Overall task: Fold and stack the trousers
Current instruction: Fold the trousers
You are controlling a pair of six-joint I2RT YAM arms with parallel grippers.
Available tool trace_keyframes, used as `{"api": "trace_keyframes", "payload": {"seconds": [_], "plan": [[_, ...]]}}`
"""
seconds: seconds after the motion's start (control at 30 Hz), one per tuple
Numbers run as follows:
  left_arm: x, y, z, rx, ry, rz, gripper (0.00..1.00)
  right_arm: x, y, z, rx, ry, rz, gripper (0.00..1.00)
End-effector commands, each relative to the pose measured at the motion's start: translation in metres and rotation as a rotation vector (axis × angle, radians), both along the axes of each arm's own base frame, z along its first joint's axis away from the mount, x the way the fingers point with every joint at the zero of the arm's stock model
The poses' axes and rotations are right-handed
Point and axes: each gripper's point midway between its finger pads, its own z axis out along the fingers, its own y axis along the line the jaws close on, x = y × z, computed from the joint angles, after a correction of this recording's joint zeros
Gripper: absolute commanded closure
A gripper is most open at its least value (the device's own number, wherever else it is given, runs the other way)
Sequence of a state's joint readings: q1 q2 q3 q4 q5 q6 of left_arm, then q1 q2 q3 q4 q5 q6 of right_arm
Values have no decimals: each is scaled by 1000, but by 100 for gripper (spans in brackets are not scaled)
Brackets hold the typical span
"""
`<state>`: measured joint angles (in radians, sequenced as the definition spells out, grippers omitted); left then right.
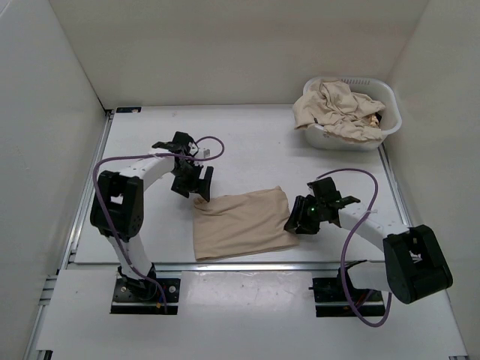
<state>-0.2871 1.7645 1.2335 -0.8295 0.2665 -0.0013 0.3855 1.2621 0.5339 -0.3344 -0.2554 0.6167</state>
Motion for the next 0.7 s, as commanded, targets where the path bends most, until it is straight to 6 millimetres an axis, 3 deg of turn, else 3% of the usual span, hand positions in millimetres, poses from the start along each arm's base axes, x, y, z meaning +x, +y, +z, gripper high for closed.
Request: {"api": "trace_keyframes", "payload": {"seconds": [0.0, 0.17, 0.2, 0.23, 0.27, 0.3, 0.37, 0.47, 0.5, 0.67], "plan": [[13, -27, 17, -113, -43, -47, 5, -4, 11, -3, 62, 6, 65, 46], [8, -21, -9, -67, 31, -37, 37, -16, 3, -17, 24, 55, 55, 54], [4, -22, -11, -74, 43, -39, 41, -19, 3, -17, 28, 68, 59, 58], [6, -19, -11, -74, 43, -30, 47, -24, 3, -19, 33, 81, 62, 68], [3, -19, -15, -69, 62, -29, 70, -29, 0, -22, 25, 101, 61, 75], [2, -18, -18, -66, 71, -28, 86, -32, -1, -22, 21, 111, 61, 82], [12, -17, -19, -68, 66, -18, 86, -41, -5, -26, 12, 136, 60, 94], [35, -20, -10, -80, 21, -9, 86, -52, -6, -24, 27, 146, 76, 99], [48, -17, -6, -77, -4, 3, 86, -54, -5, -22, 34, 150, 79, 99], [62, -14, -3, -43, -38, 14, 86, -62, 4, -11, 95, 163, 113, 91]]}}
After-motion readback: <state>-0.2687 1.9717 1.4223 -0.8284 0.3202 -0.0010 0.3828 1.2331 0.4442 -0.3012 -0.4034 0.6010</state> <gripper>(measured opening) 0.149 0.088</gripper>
